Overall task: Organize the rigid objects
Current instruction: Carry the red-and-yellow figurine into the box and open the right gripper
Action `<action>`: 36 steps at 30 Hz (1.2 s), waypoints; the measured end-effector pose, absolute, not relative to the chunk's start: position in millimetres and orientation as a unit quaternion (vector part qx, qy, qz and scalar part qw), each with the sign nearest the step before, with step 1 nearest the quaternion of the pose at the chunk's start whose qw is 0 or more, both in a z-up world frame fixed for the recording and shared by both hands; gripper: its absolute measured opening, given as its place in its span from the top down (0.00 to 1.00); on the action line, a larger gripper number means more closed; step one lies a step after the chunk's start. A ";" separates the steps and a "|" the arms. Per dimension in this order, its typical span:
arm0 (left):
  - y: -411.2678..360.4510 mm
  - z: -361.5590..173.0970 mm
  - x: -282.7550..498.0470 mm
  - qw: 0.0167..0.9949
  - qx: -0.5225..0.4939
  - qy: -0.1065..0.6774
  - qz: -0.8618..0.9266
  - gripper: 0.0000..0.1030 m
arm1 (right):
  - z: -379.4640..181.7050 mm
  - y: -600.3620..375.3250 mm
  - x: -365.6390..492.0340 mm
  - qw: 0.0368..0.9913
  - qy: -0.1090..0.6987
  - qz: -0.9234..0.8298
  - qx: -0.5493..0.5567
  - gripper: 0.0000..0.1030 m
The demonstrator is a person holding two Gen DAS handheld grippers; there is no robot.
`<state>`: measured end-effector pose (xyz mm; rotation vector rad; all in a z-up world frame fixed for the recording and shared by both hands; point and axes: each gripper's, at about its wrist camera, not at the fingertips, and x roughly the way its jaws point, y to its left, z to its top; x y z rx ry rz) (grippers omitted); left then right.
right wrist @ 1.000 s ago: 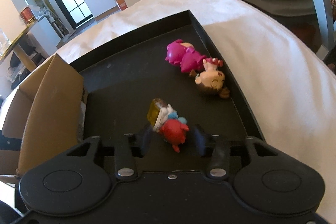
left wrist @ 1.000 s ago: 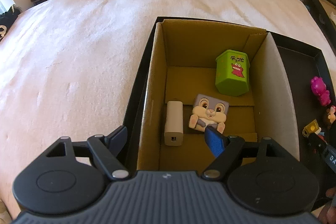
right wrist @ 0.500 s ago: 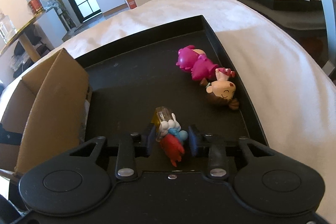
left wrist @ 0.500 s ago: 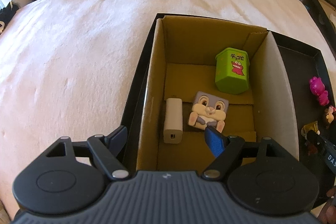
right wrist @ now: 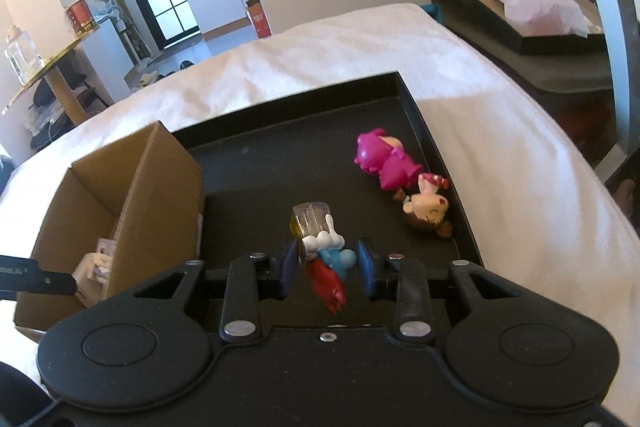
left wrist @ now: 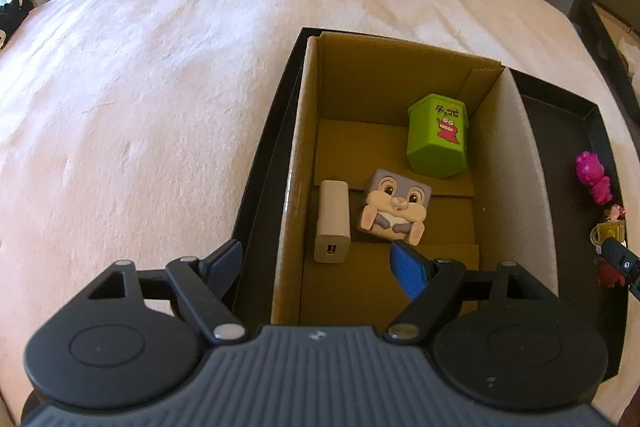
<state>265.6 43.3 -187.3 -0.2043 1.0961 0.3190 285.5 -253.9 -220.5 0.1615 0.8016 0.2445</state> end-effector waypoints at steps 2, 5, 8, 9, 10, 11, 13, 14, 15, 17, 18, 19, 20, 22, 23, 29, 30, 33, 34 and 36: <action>44.1 -186.2 264.5 0.837 -0.098 0.517 0.147 0.23 | -215.2 -251.3 283.3 0.911 0.387 0.120 0.077 0.70; 45.7 -184.5 262.1 0.841 -0.098 0.513 0.143 0.23 | -205.8 -247.1 282.8 0.912 0.383 0.121 0.077 0.69; 46.8 -185.4 259.1 0.843 -0.098 0.511 0.139 0.23 | -195.9 -238.7 281.3 0.915 0.377 0.126 0.074 0.69; 48.0 -186.4 258.5 0.843 -0.100 0.510 0.138 0.23 | -192.6 -235.4 281.2 0.915 0.375 0.129 0.074 0.69; 49.6 -187.1 257.4 0.842 -0.104 0.510 0.141 0.26 | -189.1 -231.8 281.3 0.915 0.374 0.131 0.073 0.69; 50.9 -187.1 256.5 0.842 -0.107 0.510 0.141 0.26 | -186.1 -228.2 281.2 0.915 0.372 0.134 0.071 0.69; 52.5 -185.9 254.3 0.846 -0.112 0.503 0.137 0.29 | -179.9 -221.0 281.2 0.916 0.369 0.140 0.068 0.69; 52.8 -184.8 254.0 0.847 -0.113 0.501 0.134 0.32 | -177.3 -217.3 281.3 0.916 0.368 0.143 0.067 0.69; 53.3 -183.9 253.6 0.849 -0.114 0.500 0.130 0.32 | -174.9 -213.5 281.7 0.916 0.367 0.146 0.066 0.69; 54.3 -182.2 252.9 0.851 -0.118 0.497 0.124 0.38 | -170.7 -206.6 281.9 0.917 0.365 0.151 0.064 0.69; 55.7 -181.4 252.8 0.852 -0.120 0.495 0.122 0.39 | -168.6 -202.3 282.2 0.917 0.363 0.155 0.063 0.69; 56.6 -181.1 252.7 0.852 -0.122 0.495 0.121 0.42 | -167.0 -199.0 282.2 0.916 0.363 0.158 0.062 0.69; 57.8 -180.8 252.6 0.852 -0.125 0.493 0.119 0.45 | -165.3 -194.8 282.6 0.916 0.362 0.161 0.061 0.69; 60.2 -181.4 252.6 0.853 -0.130 0.492 0.116 0.50 | -162.3 -186.2 282.6 0.916 0.361 0.167 0.059 0.69; 61.9 -181.7 252.6 0.853 -0.133 0.491 0.114 0.53 | -161.0 -181.6 283.4 0.915 0.360 0.170 0.059 0.69; 71.7 -184.2 253.8 0.852 -0.154 0.488 0.110 0.71 | -154.8 -154.5 286.6 0.914 0.358 0.184 0.056 0.69; 72.7 -184.6 254.3 0.852 -0.156 0.488 0.109 0.71 | -153.9 -149.6 287.5 0.913 0.358 0.187 0.055 0.69; 75.6 -185.7 255.4 0.850 -0.168 0.487 0.106 0.74 | -151.9 -138.0 289.3 0.912 0.358 0.195 0.050 0.69; 76.1 -185.8 255.7 0.851 -0.168 0.486 0.107 0.76 | -151.9 -134.2 290.0 0.911 0.359 0.198 0.048 0.69; 78.0 -186.4 256.1 0.850 -0.170 0.486 0.108 0.79 | -152.9 -126.3 291.1 0.908 0.362 0.205 0.044 0.69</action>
